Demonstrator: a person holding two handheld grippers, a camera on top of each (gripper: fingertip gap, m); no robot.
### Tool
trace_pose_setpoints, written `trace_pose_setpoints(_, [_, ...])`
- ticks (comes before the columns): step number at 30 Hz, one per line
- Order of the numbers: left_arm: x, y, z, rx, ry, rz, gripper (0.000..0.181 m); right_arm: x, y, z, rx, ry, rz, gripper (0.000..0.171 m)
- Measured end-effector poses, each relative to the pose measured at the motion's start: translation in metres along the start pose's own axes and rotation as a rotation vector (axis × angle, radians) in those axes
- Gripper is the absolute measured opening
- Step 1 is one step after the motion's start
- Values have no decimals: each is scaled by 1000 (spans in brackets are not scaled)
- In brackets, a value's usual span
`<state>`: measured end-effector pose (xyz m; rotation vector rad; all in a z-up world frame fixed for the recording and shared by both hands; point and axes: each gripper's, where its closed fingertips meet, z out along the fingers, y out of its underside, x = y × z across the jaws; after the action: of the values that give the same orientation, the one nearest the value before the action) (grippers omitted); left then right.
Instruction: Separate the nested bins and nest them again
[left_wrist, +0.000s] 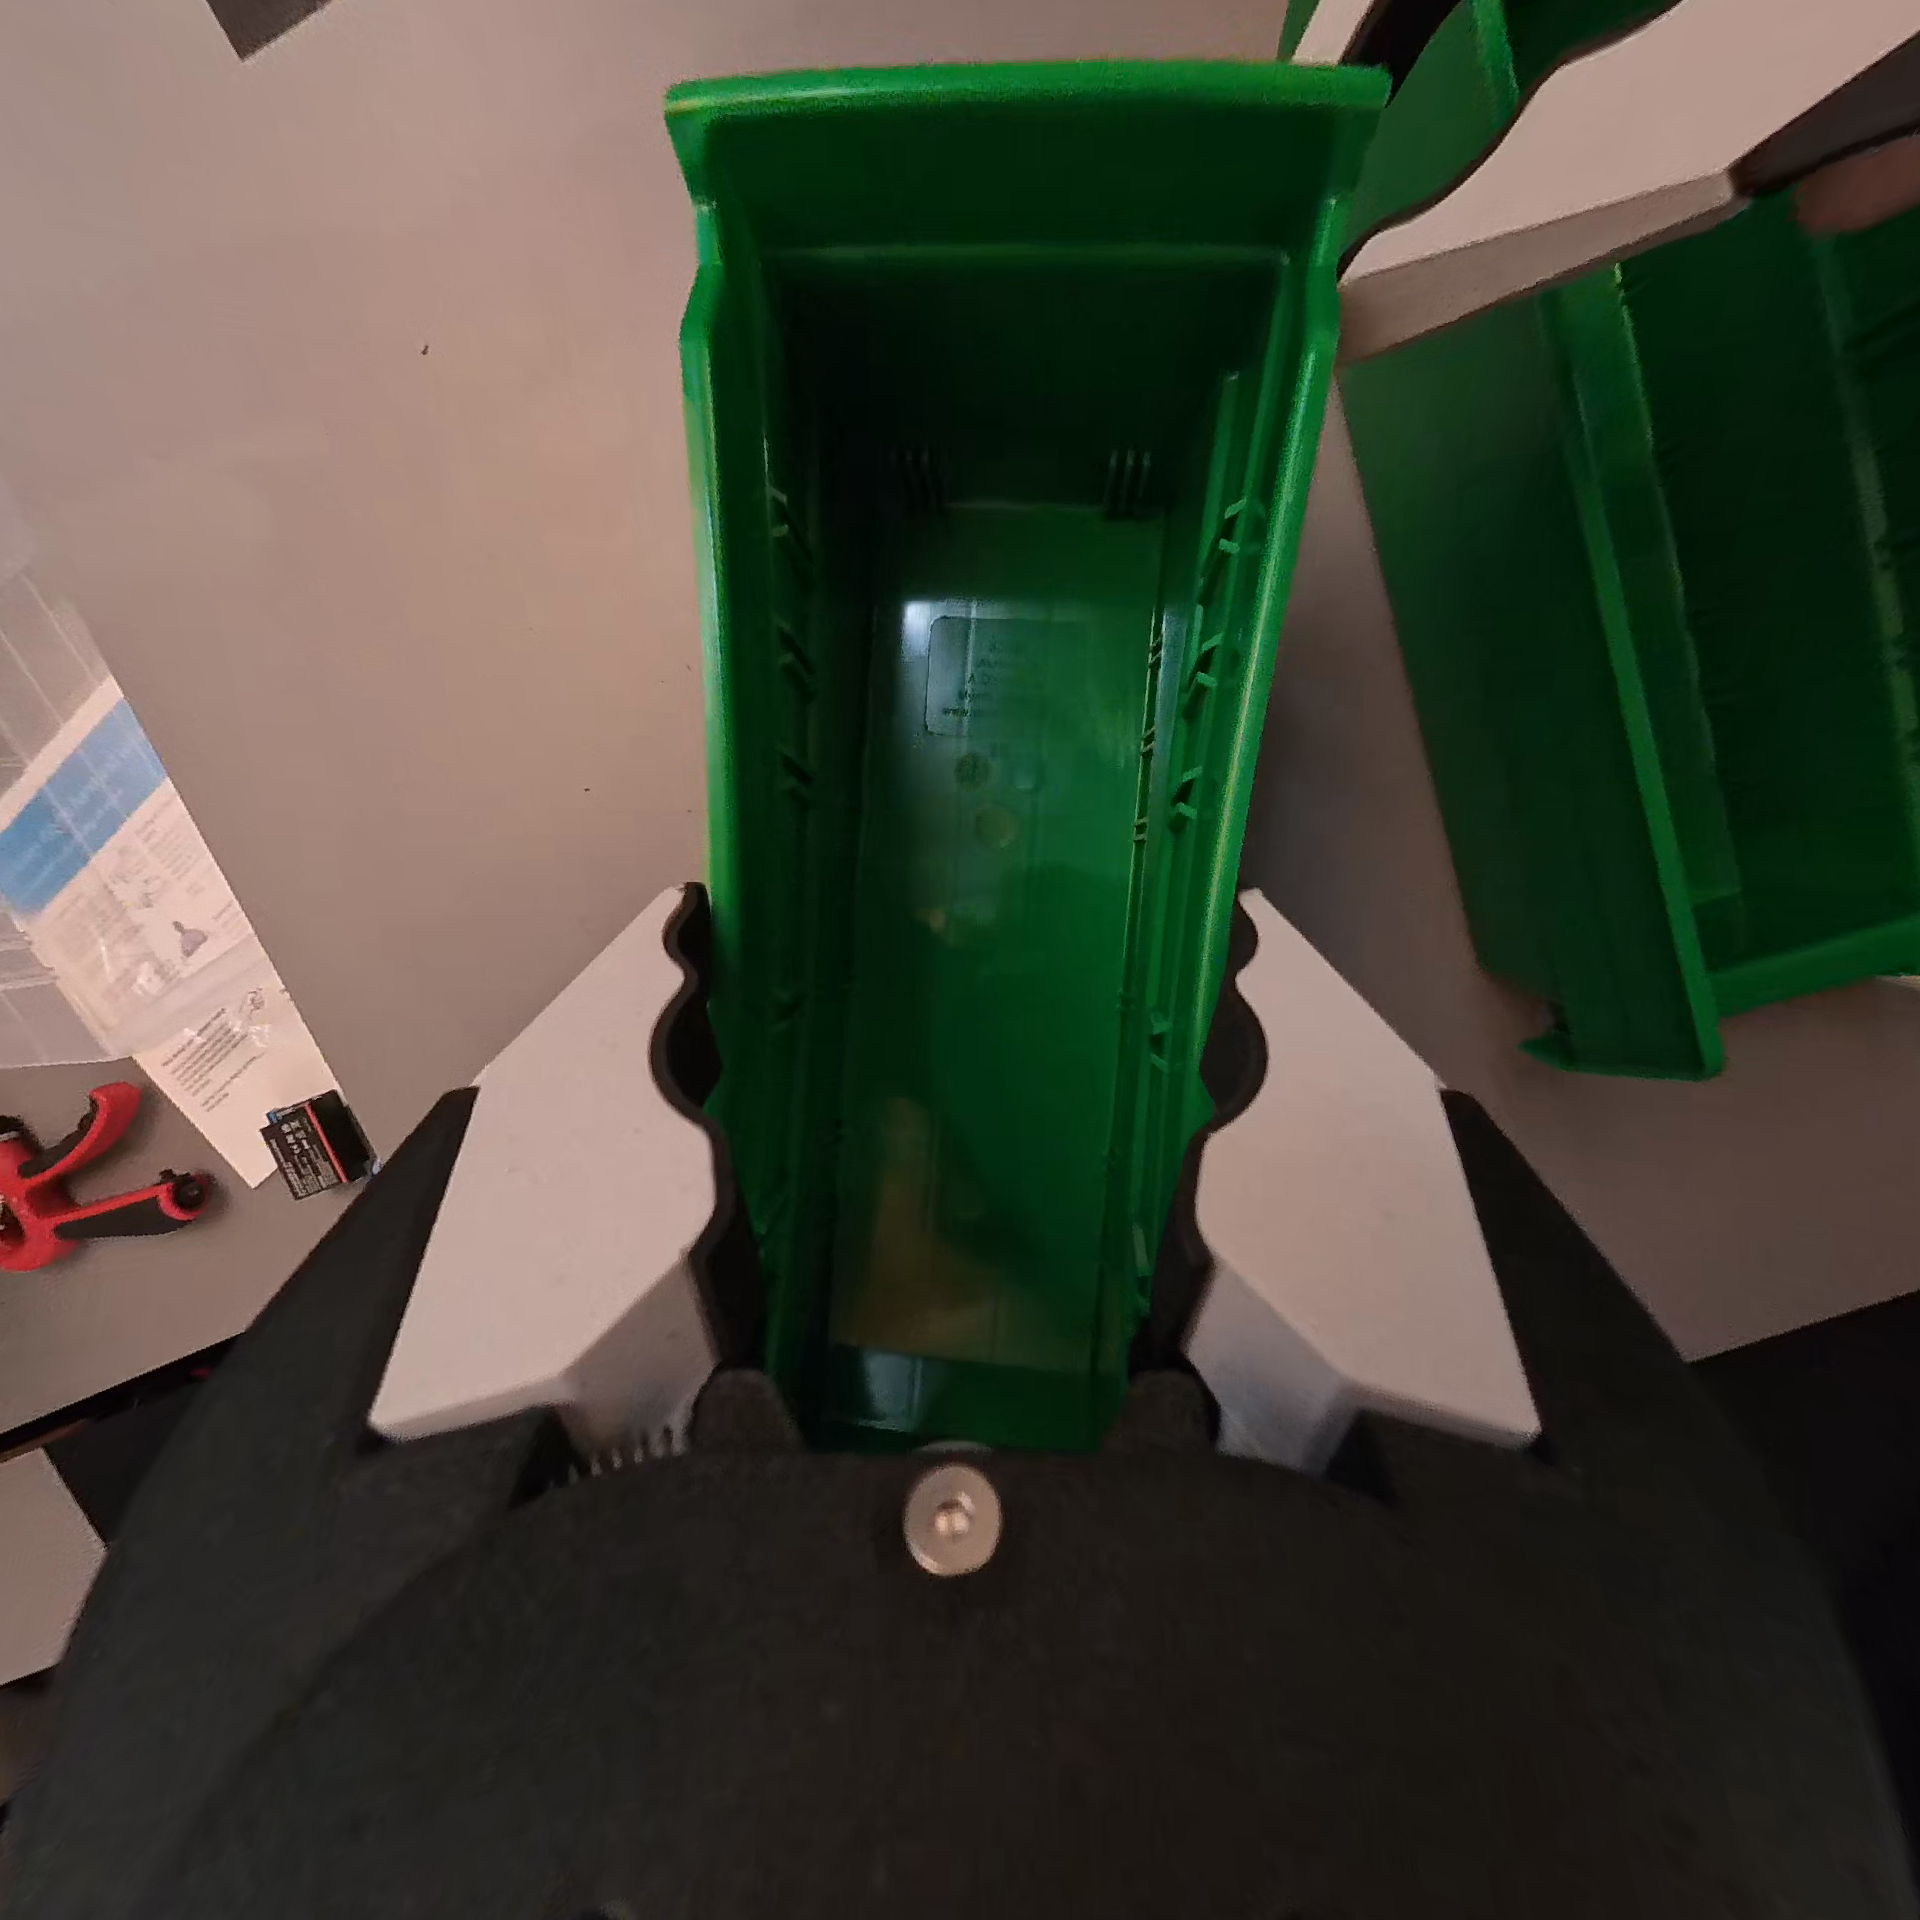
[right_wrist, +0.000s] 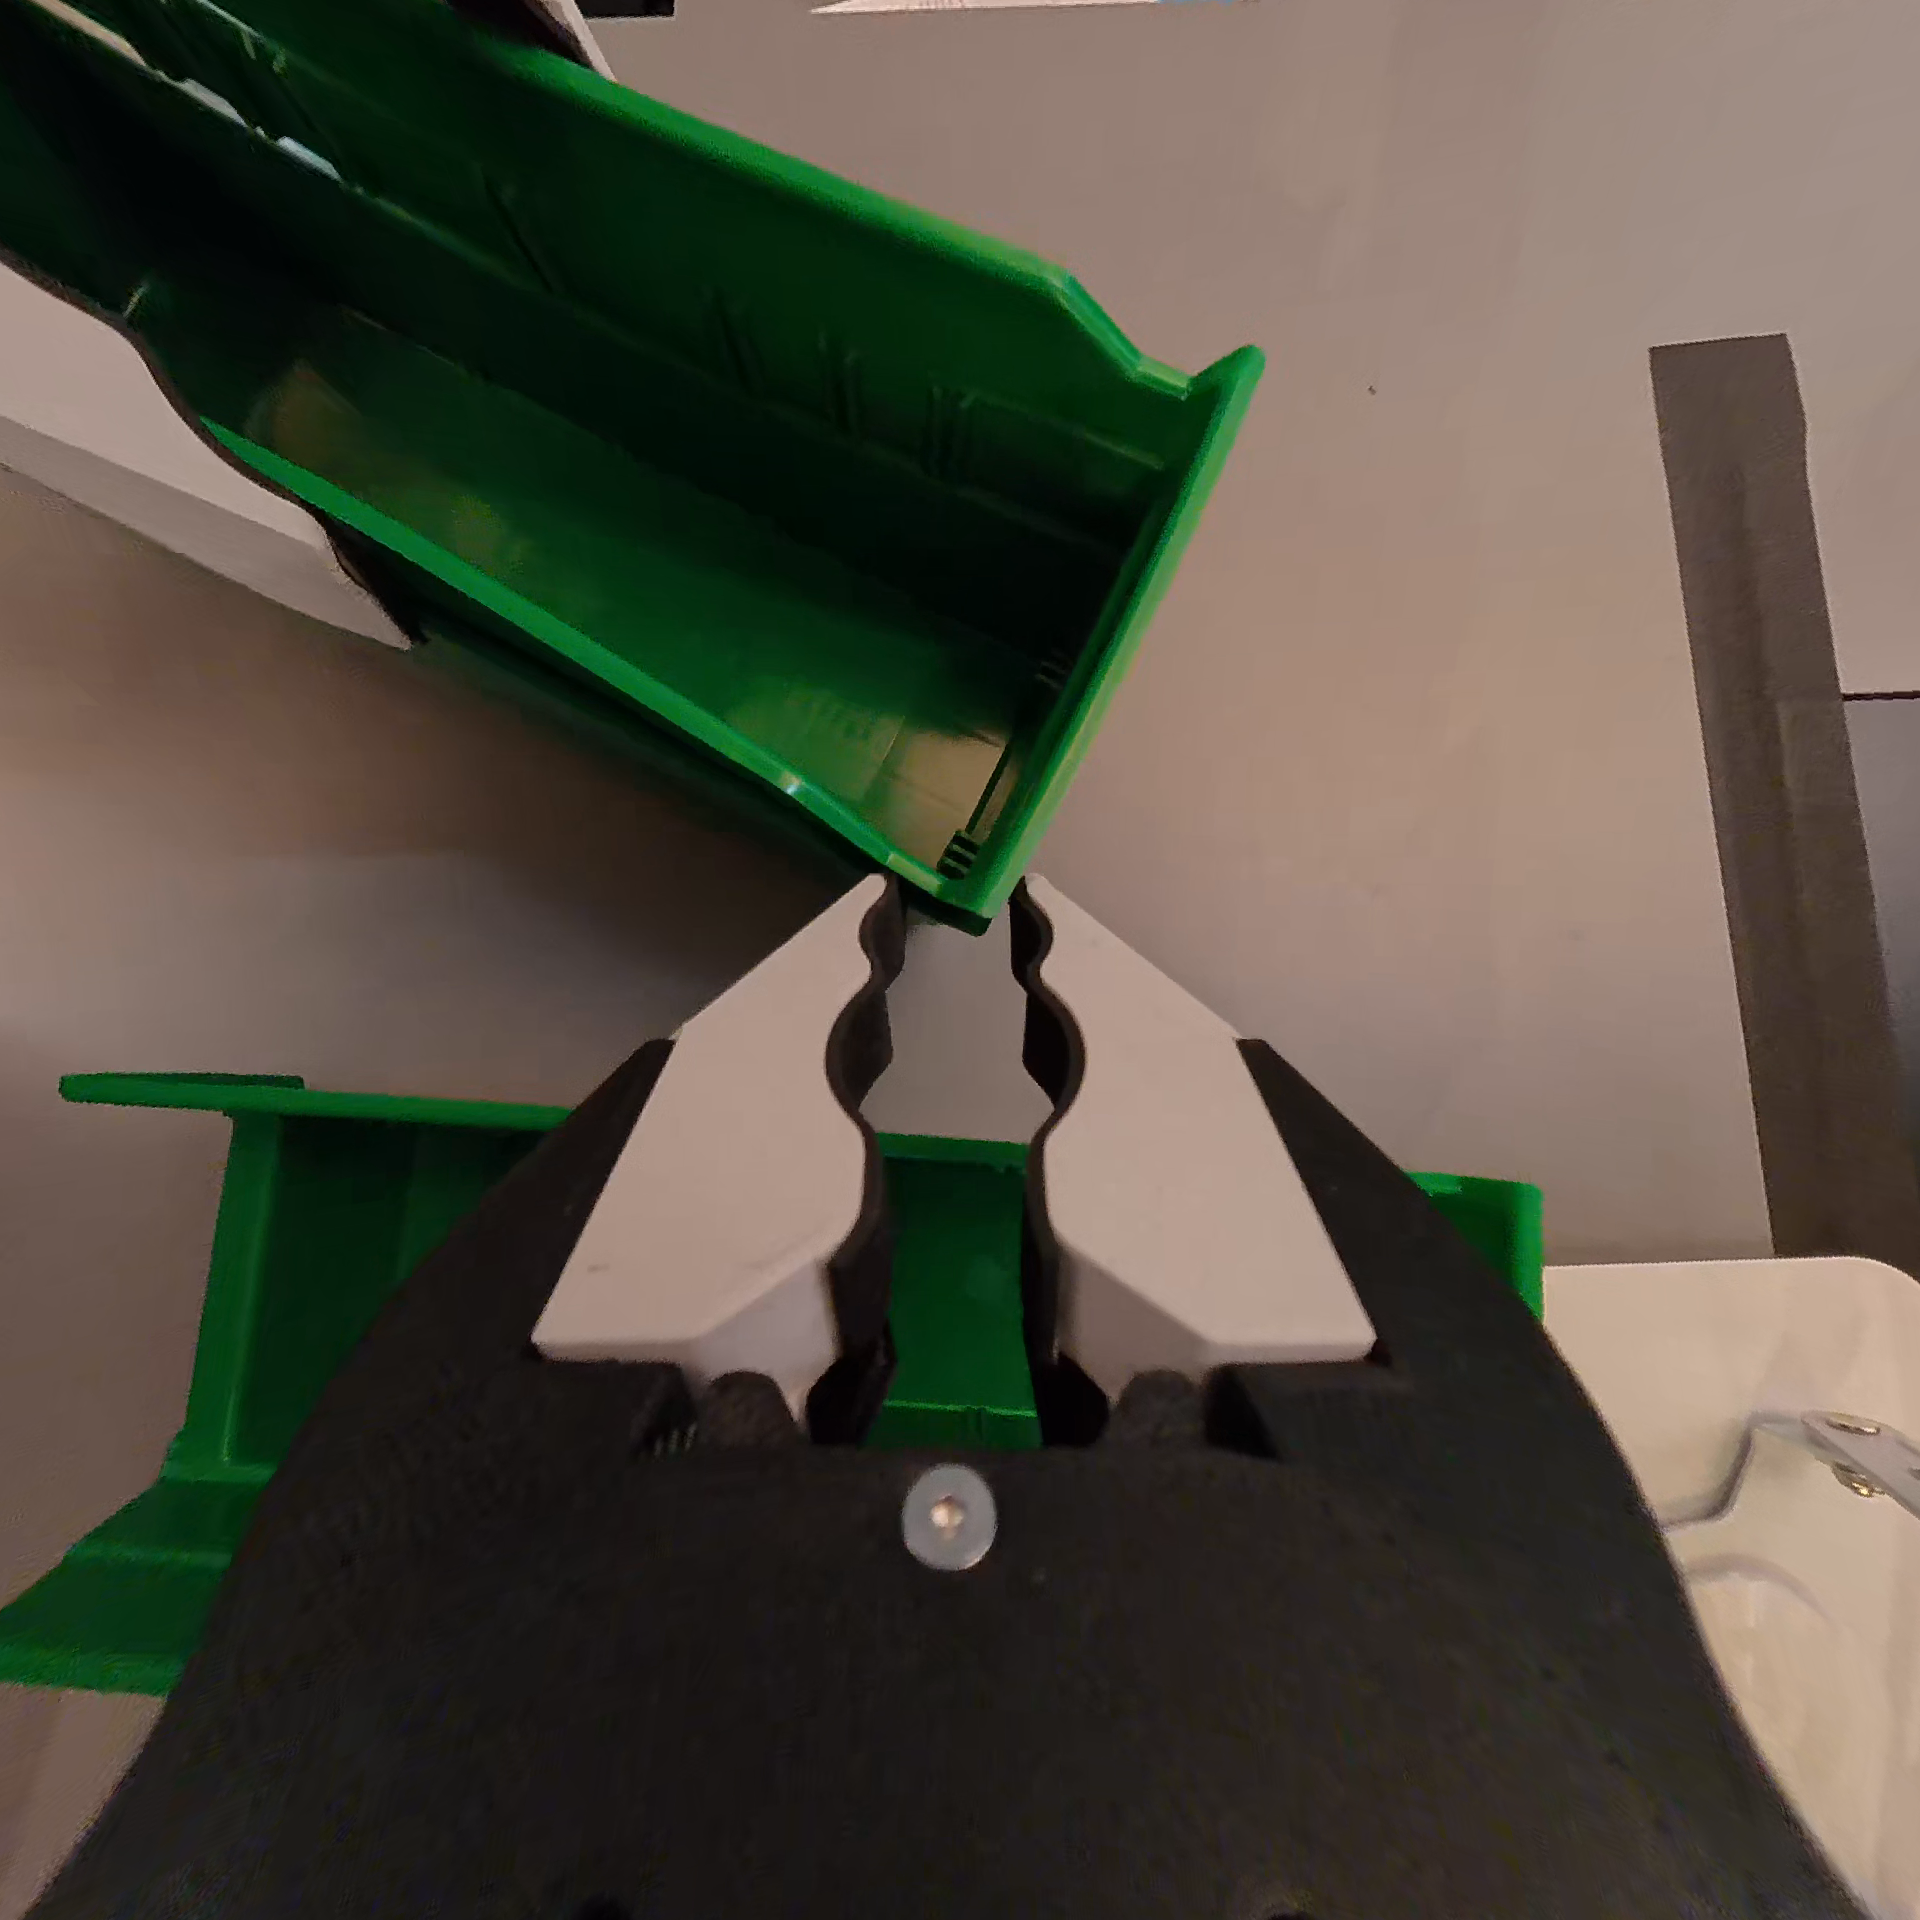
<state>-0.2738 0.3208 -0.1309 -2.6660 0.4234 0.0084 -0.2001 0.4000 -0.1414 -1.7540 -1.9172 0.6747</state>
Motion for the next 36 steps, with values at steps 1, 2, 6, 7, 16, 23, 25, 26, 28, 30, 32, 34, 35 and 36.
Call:
trace_pose_setpoints(1, [0, 0, 0, 3, -1, -2, 93, 0, 0, 1, -4, -1, -3, 19])
trace_pose_setpoints(2, [0, 1, 0, -4, 2, -1, 92, -1, 2, 3, -13, -6, -1, 18])
trace_pose_setpoints(6, [-1, 4, 3, 11, 6, -34, 94, -4, 9, 7, -60, -2, -35, 22])
trace_pose_setpoints(7, [-4, -1, -1, 50, 21, -92, 95, -7, 14, 8, -83, -12, -36, 34])
trace_pose_setpoints(16, [-9, -2, -1, 49, -13, -136, 101, -16, -36, -8, 157, -139, 344, 52])
trace_pose_setpoints(23, [-10, -7, -1, 31, -58, -151, 101, -12, -36, -7, 126, -101, 388, 68])
trace_pose_setpoints(25, [-7, -7, 2, 23, -56, -154, 100, -8, -36, -8, 106, -60, 364, 72])
trace_pose_setpoints(26, [-6, -8, 3, 28, -49, -173, 100, -8, -34, -4, 83, -46, 342, 73])
trace_pose_setpoints(28, [-5, -10, 3, 39, -40, -196, 98, -10, -29, 6, 59, -44, 342, 75])
trace_pose_setpoints(30, [-7, -10, 5, 30, -64, -182, 96, -14, -28, 10, 44, -56, 348, 74])
trace_pose_setpoints(32, [-6, -9, 8, 16, -76, -173, 93, -15, -25, 15, 4, -46, 339, 74])
trace_pose_setpoints(34, [-5, -7, 13, 0, -78, -170, 91, -16, -18, 22, -50, -43, 323, 70])
trace_pose_setpoints(35, [-2, -9, 13, 6, -64, -173, 91, -14, -7, 27, -115, -1, 278, 60])
trace_pose_setpoints(36, [1, -16, 11, 41, -39, -191, 91, -11, 3, 33, -174, 60, 207, 58])
